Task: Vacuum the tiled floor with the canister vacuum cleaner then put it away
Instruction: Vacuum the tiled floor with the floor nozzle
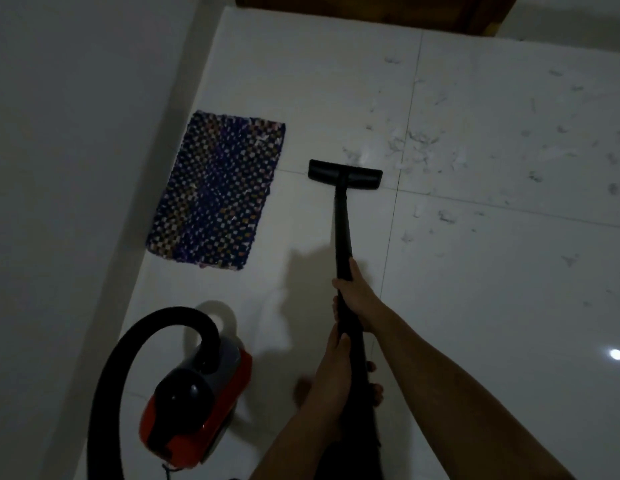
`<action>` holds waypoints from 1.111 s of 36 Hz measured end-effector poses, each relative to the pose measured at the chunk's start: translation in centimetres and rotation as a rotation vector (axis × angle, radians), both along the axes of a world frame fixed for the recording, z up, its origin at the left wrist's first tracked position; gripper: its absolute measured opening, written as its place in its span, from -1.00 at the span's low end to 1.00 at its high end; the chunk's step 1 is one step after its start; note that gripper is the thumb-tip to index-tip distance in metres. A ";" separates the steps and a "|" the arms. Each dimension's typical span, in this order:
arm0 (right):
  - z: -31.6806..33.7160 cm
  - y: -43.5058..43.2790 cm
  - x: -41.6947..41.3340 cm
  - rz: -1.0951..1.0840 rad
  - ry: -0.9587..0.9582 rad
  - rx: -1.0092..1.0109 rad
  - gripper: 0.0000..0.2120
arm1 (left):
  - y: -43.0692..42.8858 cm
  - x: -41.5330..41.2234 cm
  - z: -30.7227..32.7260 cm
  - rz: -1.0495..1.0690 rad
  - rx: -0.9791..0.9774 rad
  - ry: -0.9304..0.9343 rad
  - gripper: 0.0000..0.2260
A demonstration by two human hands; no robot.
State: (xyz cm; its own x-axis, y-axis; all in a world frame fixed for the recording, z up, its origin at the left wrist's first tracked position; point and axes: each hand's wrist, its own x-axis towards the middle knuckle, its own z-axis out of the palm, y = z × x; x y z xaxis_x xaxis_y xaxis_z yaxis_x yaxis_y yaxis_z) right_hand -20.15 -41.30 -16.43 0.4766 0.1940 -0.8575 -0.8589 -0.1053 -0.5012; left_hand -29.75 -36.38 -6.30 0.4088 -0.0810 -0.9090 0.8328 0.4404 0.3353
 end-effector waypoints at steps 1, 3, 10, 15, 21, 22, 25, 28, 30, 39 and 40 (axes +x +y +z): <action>0.0 0.0 0.8 0.008 -0.001 -0.017 -0.33 | 0.0 0.9 -0.1 -0.013 0.011 0.006 -0.66; -0.3 0.3 3.0 0.007 0.000 -0.040 -0.32 | 0.2 2.9 -0.6 -0.038 0.049 -0.007 -0.67; 0.0 1.6 11.6 -0.003 -0.008 -0.066 -0.31 | 1.7 11.1 -2.4 -0.072 0.095 0.004 -0.67; 0.2 3.0 17.1 -0.025 -0.021 -0.082 -0.30 | 3.1 16.3 -2.5 -0.091 0.081 -0.037 -0.71; -0.1 3.7 21.7 -0.146 0.006 -0.015 -0.30 | 4.6 21.6 -2.1 -0.119 0.058 -0.056 -0.66; -0.2 3.5 22.3 -0.175 0.017 0.008 -0.30 | 4.6 22.2 -2.1 -0.121 0.057 -0.052 -0.66; -0.3 3.0 24.0 -0.250 0.023 0.062 -0.29 | 4.5 24.4 -2.1 -0.132 0.071 -0.055 -0.69; -0.8 2.4 26.0 -0.331 0.022 0.103 -0.28 | 4.1 26.8 -1.6 -0.167 0.025 -0.082 -0.74; -1.5 1.8 27.7 -0.390 0.029 0.125 -0.29 | 3.5 28.6 -1.7 -0.147 0.001 -0.075 -0.77; -2.3 -1.9 36.2 -0.265 -0.007 0.072 -0.28 | -0.6 36.8 -2.2 -0.134 0.076 -0.057 -0.74; -2.3 -2.4 37.2 -0.251 -0.006 0.059 -0.27 | -1.1 37.8 -2.3 -0.151 0.090 -0.041 -0.70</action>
State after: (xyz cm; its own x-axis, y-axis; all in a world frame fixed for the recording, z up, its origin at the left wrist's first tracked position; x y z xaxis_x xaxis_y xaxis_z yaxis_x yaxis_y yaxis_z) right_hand 17.07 -43.68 -18.71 0.5214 0.1183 -0.8451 -0.8513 0.1401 -0.5056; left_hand 8.00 -37.52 -8.64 0.4347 -0.0634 -0.8983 0.8721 0.2786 0.4023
